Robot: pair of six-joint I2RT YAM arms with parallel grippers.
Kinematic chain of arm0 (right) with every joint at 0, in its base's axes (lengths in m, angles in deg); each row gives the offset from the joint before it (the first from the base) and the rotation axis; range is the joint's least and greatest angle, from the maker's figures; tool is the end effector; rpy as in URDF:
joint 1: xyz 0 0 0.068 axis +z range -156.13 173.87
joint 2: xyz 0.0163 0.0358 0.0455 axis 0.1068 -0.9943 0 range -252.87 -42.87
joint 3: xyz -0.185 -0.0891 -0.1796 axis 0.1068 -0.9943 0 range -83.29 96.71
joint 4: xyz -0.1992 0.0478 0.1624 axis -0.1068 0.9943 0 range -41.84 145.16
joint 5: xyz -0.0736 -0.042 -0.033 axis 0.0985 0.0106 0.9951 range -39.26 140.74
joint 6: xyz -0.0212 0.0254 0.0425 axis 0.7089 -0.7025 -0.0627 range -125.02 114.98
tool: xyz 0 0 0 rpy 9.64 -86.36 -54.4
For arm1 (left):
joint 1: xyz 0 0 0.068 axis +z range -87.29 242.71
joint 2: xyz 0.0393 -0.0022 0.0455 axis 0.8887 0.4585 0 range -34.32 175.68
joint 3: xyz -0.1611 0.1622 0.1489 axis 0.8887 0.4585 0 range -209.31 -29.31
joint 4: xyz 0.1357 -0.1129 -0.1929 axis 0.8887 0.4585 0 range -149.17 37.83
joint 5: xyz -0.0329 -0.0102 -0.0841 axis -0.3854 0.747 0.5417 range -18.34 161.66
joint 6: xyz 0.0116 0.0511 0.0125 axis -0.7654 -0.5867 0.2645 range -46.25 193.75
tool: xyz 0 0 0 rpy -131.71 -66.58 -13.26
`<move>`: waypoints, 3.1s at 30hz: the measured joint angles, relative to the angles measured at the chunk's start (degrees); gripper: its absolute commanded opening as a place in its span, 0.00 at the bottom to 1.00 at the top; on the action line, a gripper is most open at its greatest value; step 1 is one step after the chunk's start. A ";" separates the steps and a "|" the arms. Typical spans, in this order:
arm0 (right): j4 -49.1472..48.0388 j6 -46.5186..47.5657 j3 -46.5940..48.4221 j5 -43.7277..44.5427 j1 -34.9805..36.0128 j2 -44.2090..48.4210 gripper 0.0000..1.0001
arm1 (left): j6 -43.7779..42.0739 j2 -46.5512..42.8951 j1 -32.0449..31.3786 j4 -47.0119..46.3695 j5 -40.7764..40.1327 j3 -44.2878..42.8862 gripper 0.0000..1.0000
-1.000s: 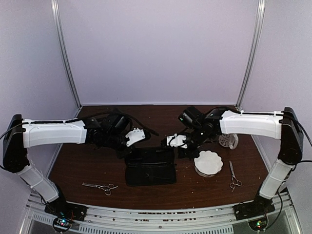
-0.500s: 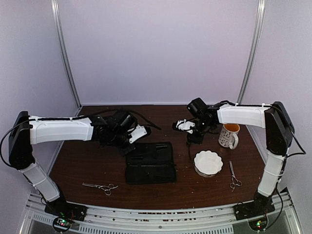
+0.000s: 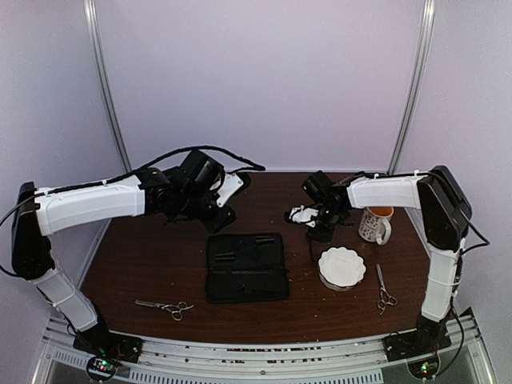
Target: Sort the hair-cutting tools
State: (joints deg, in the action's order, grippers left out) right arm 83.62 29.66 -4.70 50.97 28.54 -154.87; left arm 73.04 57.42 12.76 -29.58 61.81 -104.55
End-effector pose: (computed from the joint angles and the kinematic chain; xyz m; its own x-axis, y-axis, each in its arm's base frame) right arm 0.3258 0.2251 0.1713 -0.3079 -0.9048 -0.2943 -0.9033 0.3751 -0.2082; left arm 0.2335 -0.2683 0.2868 -0.4552 0.5604 -0.6919 0.6835 0.7180 0.1319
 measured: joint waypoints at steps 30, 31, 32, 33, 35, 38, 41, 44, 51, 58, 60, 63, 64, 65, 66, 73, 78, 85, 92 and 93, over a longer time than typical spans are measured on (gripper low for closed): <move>1.60 3.37 4.94 2.89 7.32 -5.49 0.34 | 3.26 -2.16 0.00 -1.57 -0.22 7.72 0.40; 1.79 3.56 5.09 2.62 7.30 -5.49 0.34 | 3.28 -2.21 0.00 -1.60 -0.22 7.82 0.40; 2.03 3.82 5.33 2.27 7.26 -5.49 0.34 | 3.30 -2.25 0.00 -1.62 -0.22 7.89 0.40; 2.16 4.22 5.51 1.70 7.08 -5.49 0.35 | 3.34 -2.29 0.00 -1.66 -0.22 7.98 0.40; 2.34 5.18 5.55 0.83 7.04 -5.44 0.37 | 3.41 -2.43 0.00 -1.64 -0.20 8.11 0.40; 3.32 7.43 5.66 -0.74 7.02 -5.44 0.45 | 3.43 -2.64 0.00 -1.64 -0.20 8.17 0.40; 5.25 9.66 6.75 -2.36 7.02 -5.44 0.48 | 3.43 -2.78 0.00 -1.66 0.04 8.17 0.40; 7.45 12.63 9.70 -3.89 7.02 -5.55 0.50 | 3.45 -2.84 0.00 -1.68 0.48 8.35 0.40; 10.62 19.69 15.61 -4.57 7.02 -8.15 0.49 | 3.61 -3.50 0.00 -1.73 1.01 10.01 0.40; 18.25 25.81 21.16 -4.76 6.82 -13.31 0.48 | 3.67 -5.20 0.00 -1.77 1.33 11.13 0.40; 20.48 26.80 22.38 -4.90 6.62 -14.10 0.46 | 3.67 -5.40 0.00 -1.84 1.51 11.23 0.40; 24.09 27.50 24.79 -5.18 6.05 -15.76 0.45 | 3.67 -5.53 0.00 -2.51 1.84 11.72 0.40; 25.38 27.63 25.75 -5.38 5.77 -16.41 0.45 | 3.67 -5.57 0.00 -2.64 2.01 11.89 0.40; 26.27 27.76 26.36 -5.53 5.53 -16.90 0.44 | 3.65 -5.57 0.00 -2.67 2.12 12.04 0.40; 27.06 27.82 26.84 -5.66 5.29 -17.29 0.43 | 3.67 -5.57 0.00 -2.69 2.21 12.24 0.40; 27.23 26.80 25.88 -5.62 4.04 -17.68 0.24 | 3.65 -5.57 0.00 -3.06 2.71 12.66 0.40; 22.82 24.96 21.49 -5.38 3.89 -15.10 0.09 | 3.65 -5.57 0.00 -3.10 2.95 12.68 0.40; 15.96 23.80 14.08 -5.33 3.80 -10.67 0.00 | 3.67 -5.99 0.00 -3.21 3.28 14.08 0.40; 12.26 23.45 8.61 -3.96 3.69 -6.29 0.00 | 4.31 -8.44 0.00 -2.75 3.37 17.09 0.40; 12.28 23.32 8.37 -3.89 3.65 -5.31 0.00 | 4.61 -9.01 0.00 -2.82 3.43 17.75 0.40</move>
State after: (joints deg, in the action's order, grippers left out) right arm 95.91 52.98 3.67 47.08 32.19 -160.18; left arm 77.65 48.42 12.76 -32.40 65.25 -86.81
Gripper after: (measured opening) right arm 0.025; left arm 0.403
